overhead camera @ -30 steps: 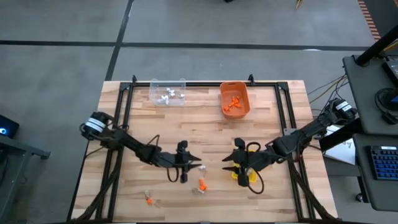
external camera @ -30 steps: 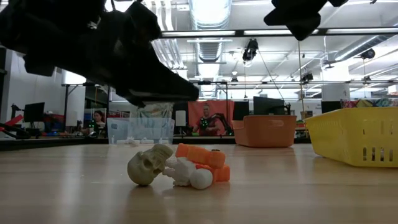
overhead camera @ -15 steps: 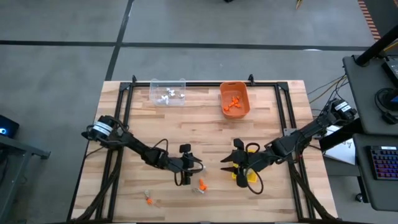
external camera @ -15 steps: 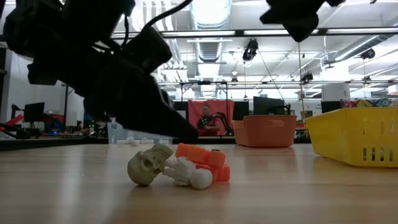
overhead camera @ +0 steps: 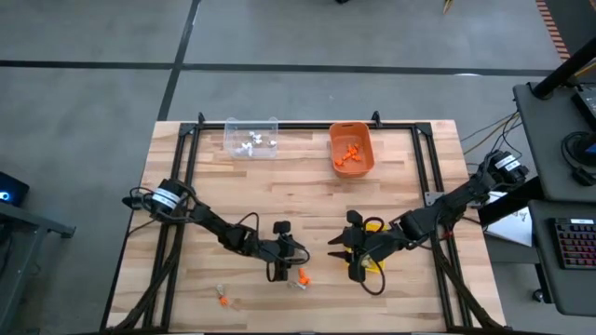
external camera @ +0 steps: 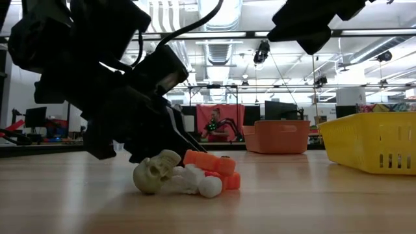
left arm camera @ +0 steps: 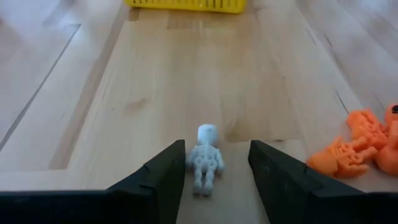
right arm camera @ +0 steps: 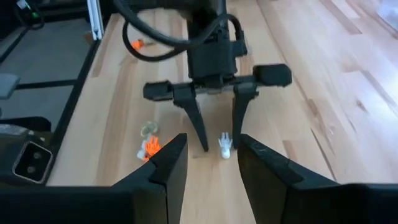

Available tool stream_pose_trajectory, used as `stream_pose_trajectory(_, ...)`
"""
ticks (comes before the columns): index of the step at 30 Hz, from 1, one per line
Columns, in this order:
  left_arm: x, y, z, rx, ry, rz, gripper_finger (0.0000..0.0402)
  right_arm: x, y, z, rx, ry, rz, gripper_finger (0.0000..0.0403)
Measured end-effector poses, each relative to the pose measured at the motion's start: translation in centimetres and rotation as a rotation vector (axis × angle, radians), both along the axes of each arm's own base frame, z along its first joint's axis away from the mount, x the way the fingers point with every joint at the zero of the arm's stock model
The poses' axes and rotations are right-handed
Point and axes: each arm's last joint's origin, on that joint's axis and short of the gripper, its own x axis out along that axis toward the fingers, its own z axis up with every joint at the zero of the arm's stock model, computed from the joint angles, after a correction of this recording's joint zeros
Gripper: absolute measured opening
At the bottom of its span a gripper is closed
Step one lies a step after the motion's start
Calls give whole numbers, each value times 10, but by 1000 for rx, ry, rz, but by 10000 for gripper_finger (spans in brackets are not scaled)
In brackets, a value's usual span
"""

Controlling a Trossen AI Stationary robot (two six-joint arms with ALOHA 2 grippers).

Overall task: Sort Halloween decoration
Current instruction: Put the white skeleton toy into the transparent bin

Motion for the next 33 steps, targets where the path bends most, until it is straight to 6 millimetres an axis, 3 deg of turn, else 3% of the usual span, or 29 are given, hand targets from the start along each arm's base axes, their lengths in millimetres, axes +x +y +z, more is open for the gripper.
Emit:
stream_pose_trajectory(8, 0, 1, 0, 24, 11, -11, 151, 0, 0, 1, 5, -10, 0, 132)
stream_pose_trajectory(21, -4, 7, 11, 93, 46, -12, 8, 1, 1, 2, 10, -20, 0, 132)
stream_pose_trajectory(27, -10, 21, 45, 156, 62, 17, 13, 1, 1, 2, 10, -22, 0, 132)
stream_pose_trajectory(33, -23, 53, 91, 223, 90, 63, 13, 1, 1, 3, 13, -28, 0, 132)
